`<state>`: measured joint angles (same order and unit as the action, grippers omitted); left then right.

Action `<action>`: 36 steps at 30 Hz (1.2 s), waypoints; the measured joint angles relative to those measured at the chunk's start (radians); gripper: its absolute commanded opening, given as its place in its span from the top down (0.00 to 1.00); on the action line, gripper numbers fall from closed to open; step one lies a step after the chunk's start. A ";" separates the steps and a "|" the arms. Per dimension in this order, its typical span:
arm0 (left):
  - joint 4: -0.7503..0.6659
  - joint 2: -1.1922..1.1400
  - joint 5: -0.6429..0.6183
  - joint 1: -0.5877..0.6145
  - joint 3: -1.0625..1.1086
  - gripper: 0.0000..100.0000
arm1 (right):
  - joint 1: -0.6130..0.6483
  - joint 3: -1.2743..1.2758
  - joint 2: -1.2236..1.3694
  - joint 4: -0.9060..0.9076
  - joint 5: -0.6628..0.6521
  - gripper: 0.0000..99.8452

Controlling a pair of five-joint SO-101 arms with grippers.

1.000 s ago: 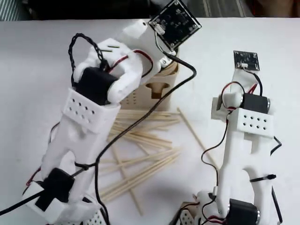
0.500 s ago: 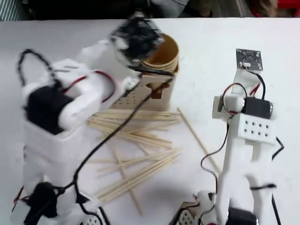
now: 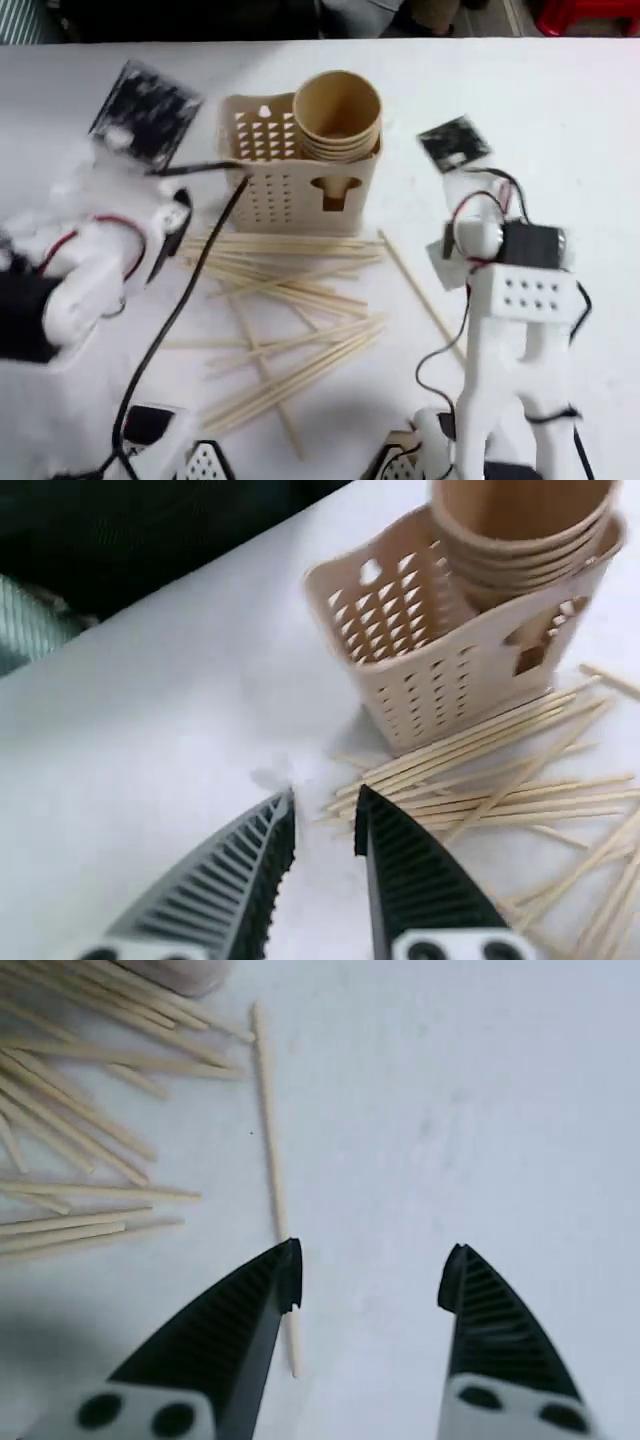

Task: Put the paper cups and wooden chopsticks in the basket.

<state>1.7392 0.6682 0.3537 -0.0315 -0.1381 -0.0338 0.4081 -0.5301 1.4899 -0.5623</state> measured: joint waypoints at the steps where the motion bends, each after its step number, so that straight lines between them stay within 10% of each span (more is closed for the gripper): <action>1: -0.018 0.044 0.000 0.032 0.058 0.88 | 0.017 0.000 0.029 -0.006 -0.005 0.77; 17: -0.486 0.440 0.000 0.344 1.010 0.88 | 0.107 -0.003 0.439 -0.270 -0.008 0.77; 36: -0.551 0.446 0.000 0.345 1.097 0.88 | 0.109 -0.021 0.595 -0.333 -0.005 0.77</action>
<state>1.1884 1.1147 0.3537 0.3138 0.9590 0.0752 0.3867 0.0652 1.1569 -0.5669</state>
